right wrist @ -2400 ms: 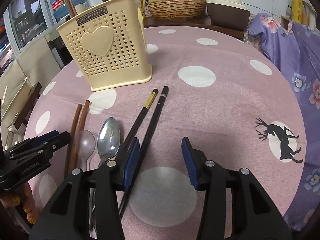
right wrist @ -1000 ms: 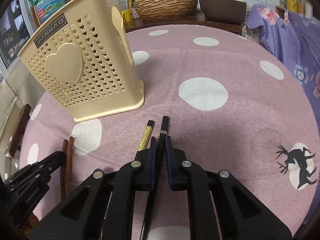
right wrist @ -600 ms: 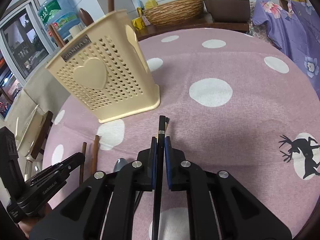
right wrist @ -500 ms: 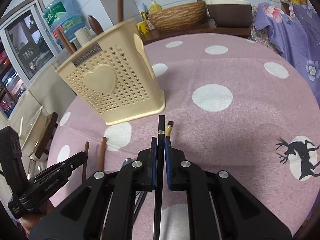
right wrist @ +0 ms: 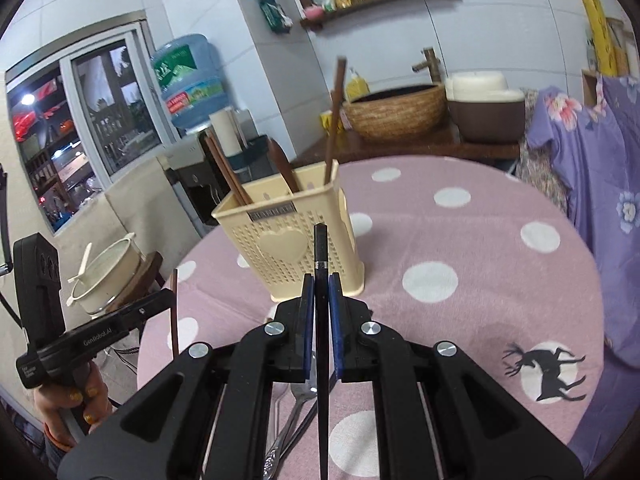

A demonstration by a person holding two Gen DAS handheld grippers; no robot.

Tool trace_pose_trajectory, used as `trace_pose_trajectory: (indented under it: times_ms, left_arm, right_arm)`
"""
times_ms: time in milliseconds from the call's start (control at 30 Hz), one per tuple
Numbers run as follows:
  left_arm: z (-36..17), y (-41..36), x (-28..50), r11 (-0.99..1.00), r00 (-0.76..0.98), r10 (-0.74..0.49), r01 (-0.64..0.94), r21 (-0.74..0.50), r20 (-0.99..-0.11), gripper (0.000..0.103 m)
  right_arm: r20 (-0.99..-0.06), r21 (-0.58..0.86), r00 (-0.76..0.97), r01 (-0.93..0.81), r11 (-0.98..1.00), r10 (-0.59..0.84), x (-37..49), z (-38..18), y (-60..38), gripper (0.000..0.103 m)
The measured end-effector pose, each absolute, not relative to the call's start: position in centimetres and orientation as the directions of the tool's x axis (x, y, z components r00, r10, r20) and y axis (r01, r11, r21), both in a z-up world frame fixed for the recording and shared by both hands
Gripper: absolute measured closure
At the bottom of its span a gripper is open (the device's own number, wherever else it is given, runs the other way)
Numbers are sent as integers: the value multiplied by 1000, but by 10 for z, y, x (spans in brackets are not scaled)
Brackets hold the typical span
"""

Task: Organize utensils
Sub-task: 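Lift both chopsticks upright and lower them into the cream basket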

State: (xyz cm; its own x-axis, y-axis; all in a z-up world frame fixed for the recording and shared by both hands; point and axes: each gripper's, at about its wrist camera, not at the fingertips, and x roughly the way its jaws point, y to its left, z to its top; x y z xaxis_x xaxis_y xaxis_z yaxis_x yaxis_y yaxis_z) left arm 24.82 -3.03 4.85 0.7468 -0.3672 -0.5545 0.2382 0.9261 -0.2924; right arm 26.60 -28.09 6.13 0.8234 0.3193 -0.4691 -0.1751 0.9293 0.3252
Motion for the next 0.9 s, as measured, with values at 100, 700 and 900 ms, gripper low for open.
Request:
trace_pose_trajectory:
  times_ms: [100, 700, 900]
  left_arm:
    - [64, -27, 243, 924, 772, -370, 252, -286, -516, 95]
    - [98, -19, 239, 928, 828, -361, 277, -247, -429, 96]
    - [110, -20, 246, 930, 837, -359, 285, -232, -414, 96]
  right_arm:
    - [-434, 317, 839, -199, 927, 328, 256, 78, -284, 95]
    - [-383, 245, 857, -265, 933, 344, 251, 115, -276, 95]
    - [-390, 242, 847, -284, 928, 361, 260, 124, -273, 95]
